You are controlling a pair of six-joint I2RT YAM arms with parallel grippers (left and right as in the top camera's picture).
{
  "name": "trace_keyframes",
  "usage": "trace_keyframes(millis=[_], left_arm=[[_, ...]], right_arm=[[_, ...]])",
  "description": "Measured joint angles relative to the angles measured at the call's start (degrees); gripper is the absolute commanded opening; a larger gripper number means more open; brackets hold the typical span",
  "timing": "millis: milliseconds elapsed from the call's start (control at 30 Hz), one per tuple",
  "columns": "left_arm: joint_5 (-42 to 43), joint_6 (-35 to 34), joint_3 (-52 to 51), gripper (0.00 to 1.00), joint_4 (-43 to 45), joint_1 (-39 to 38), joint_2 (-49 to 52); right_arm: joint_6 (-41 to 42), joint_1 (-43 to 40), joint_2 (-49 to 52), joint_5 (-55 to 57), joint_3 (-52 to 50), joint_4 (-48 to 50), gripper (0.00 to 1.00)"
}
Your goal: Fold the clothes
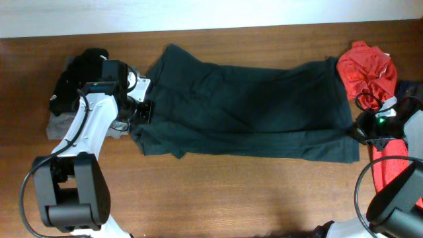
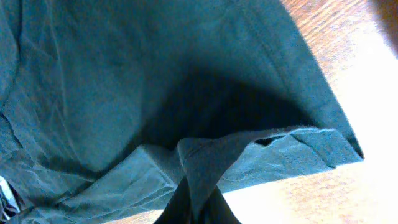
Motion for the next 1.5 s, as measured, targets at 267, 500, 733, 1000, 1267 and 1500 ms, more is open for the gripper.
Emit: trace_keyframes(millis=[267,500,733,1000,1267,1500], left_arm=[[-4.22,-0.02,0.0,0.01,0.04,0.0,0.11],[-5.05,-0.09,0.0,0.24,1.11,0.11,0.11],[-5.33,-0.74,3.1,0.63,-2.14,0.22,0.13],[-2.84,-0.7,27.21,0.59,-12.35,-0.72,0.59],[1.79,-0.74,34.88,0.65,-2.34,-5.11,11.58],[4.33,-5.07,34.73,0.64,13.42,-5.05,27.04]], right_arm=[[0.24,0.26,0.31,3.67,0.0,0.79,0.06],[0.7,0.26,0.31,7.96,0.0,1.03,0.28],[0.39,0.26,0.31,8.85,0.0,-0.22,0.52],[-2.62,0.83,-4.74,2.49,7.5,-5.49,0.65],[-5.29,12.92,-6.4,0.79,15.45,1.44,0.78],[-5.09,14.19,-2.8,1.31,15.45,2.08,0.78]])
